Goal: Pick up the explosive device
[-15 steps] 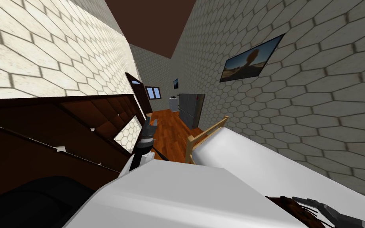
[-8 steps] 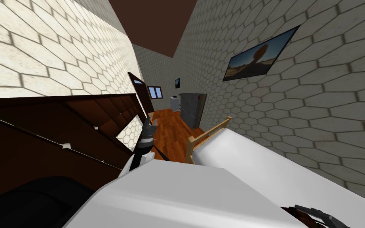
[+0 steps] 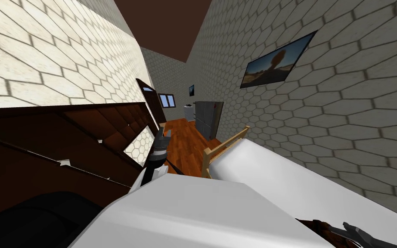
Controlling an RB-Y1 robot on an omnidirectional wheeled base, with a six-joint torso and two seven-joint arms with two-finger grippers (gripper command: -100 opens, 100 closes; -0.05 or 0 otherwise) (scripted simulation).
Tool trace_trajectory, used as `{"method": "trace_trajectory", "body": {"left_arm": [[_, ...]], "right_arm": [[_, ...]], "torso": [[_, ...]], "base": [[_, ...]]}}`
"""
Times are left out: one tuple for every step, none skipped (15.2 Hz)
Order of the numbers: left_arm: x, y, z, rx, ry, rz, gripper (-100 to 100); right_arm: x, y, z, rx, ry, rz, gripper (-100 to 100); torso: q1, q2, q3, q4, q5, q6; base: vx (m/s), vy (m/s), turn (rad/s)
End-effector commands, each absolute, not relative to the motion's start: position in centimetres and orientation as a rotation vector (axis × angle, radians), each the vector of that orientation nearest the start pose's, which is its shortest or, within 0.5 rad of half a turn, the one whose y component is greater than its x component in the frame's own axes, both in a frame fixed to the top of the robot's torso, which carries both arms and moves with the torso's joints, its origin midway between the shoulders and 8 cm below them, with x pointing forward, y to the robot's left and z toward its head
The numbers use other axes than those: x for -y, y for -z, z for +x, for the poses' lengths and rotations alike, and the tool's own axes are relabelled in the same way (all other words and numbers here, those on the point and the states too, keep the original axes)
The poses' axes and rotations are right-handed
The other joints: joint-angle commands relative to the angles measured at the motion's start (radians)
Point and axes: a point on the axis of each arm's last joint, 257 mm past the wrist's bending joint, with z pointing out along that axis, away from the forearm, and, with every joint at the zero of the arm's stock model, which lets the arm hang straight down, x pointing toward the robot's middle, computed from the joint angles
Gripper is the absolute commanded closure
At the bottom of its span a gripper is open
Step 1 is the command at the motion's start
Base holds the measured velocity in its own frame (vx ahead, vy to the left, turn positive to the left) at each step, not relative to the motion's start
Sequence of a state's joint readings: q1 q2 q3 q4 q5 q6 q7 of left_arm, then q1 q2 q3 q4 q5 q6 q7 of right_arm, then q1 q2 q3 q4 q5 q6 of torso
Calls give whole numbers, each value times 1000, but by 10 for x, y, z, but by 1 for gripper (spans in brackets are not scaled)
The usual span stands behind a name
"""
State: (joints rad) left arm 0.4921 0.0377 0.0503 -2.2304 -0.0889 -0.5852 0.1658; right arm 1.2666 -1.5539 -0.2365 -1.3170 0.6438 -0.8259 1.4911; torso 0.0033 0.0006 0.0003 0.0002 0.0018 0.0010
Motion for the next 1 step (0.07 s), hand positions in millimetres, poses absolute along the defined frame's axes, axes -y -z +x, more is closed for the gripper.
{"method": "trace_trajectory", "body": {"left_arm": [[-278, -21, 340, -632, 1369, -596, 0]], "right_arm": [[625, 301, 57, -1741, 104, -2343, 100]], "torso": [[0, 0, 0, 0, 0, 0]], "base": [[-5, 17, -42]]}}
